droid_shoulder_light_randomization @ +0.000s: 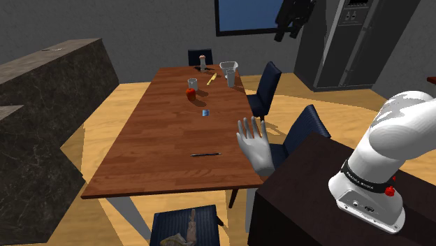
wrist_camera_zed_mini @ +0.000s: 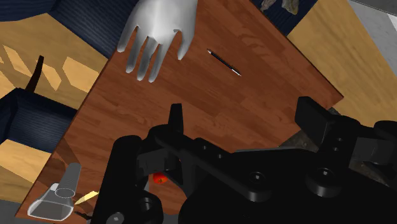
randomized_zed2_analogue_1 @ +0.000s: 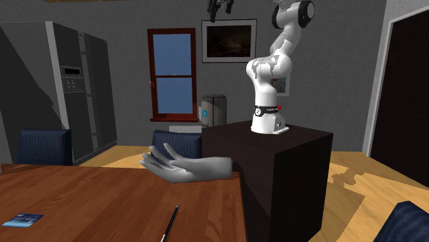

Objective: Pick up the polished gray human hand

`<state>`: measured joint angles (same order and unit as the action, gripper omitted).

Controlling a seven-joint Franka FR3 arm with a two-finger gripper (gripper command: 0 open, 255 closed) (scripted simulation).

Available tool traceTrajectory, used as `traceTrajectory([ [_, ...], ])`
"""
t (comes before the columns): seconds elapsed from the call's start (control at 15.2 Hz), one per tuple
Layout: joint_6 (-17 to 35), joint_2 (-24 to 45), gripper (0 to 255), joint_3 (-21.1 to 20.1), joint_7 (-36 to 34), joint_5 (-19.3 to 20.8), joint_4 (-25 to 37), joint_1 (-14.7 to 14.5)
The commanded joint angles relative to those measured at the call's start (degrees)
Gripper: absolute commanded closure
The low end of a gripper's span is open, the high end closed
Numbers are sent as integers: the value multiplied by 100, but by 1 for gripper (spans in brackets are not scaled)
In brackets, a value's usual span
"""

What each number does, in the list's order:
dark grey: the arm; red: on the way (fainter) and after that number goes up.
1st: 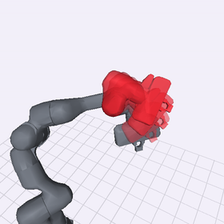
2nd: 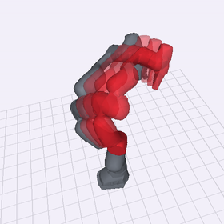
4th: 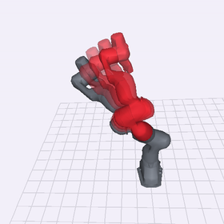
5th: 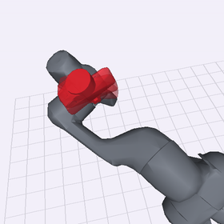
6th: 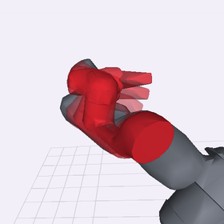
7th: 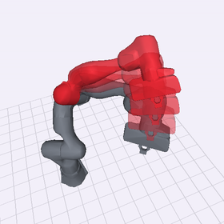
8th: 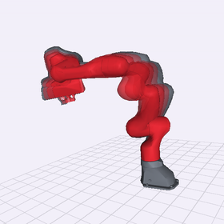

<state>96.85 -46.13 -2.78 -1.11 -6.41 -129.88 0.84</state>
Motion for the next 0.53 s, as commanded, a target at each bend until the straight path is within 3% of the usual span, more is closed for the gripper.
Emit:
traceTrajectory([
  [0.0, 0, 0, 0, 0, 0, 0, 0, 0],
  [0.46, 1341, 261, 0, -177, -133, -63, -1126, 55],
])
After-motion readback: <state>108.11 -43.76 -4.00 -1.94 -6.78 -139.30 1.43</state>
